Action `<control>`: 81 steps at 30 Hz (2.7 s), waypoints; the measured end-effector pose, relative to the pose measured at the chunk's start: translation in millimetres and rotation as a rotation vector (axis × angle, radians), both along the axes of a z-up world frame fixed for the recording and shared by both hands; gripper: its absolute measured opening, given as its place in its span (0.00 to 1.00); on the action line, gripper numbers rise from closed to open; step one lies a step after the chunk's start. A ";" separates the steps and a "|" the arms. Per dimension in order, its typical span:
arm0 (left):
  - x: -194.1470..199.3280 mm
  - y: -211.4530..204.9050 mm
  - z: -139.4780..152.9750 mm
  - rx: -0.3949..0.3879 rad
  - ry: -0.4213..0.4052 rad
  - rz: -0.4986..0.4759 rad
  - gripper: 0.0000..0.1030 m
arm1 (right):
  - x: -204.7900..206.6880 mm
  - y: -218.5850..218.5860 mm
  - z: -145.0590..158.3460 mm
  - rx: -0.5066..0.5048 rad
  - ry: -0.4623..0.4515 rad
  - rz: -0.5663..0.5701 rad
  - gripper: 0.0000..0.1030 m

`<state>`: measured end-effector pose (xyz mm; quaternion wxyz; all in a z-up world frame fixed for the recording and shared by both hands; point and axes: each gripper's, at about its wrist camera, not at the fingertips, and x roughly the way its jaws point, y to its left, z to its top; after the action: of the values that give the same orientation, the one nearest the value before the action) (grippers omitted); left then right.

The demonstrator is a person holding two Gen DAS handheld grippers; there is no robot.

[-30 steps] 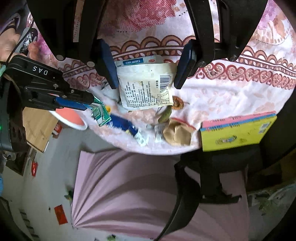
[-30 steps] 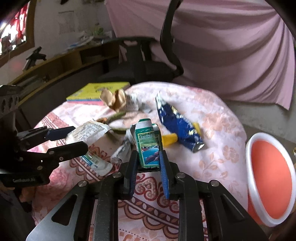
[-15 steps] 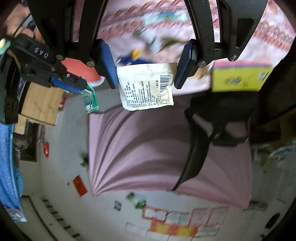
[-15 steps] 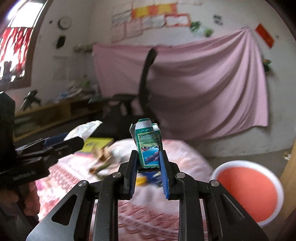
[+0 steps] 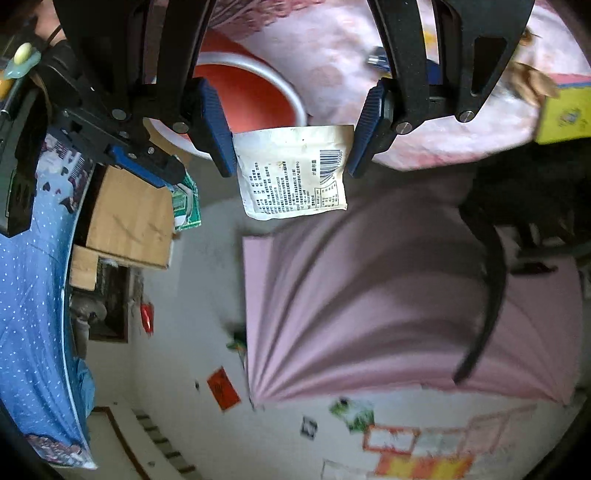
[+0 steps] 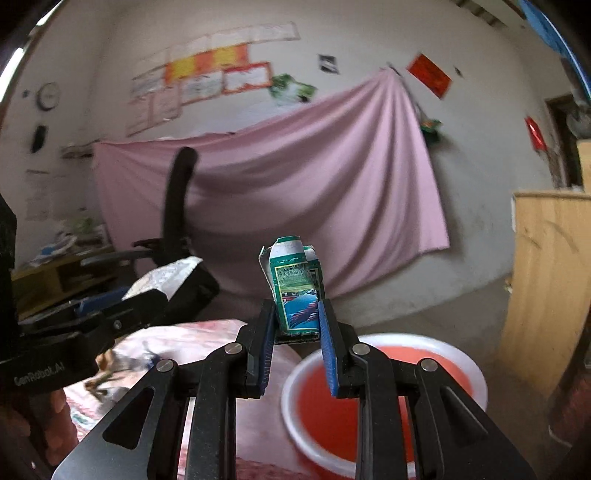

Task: Collect trash
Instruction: 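Carry both items over the orange basin and open both tools, then move both tools back over the table toward the remaining trash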

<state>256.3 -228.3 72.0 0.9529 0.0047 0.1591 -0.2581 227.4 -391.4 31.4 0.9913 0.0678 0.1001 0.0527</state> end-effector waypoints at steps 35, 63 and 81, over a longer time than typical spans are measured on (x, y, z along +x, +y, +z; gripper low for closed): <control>52.8 23.2 -7.2 -0.094 0.287 0.123 0.80 | 21.9 -58.1 -22.6 0.145 0.171 -0.089 0.49; -113.7 198.3 -18.1 -0.043 -0.092 0.550 0.98 | -47.5 107.0 12.0 -0.097 -0.174 0.251 1.00; -66.2 208.3 -82.2 0.142 0.314 0.421 0.86 | -2.2 154.4 -24.7 -0.188 0.240 0.399 0.83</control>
<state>190.1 -20.0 -10.2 0.9466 -0.0018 0.3200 -0.0400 225.2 -237.0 6.7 0.9442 -0.0400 0.2330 0.2292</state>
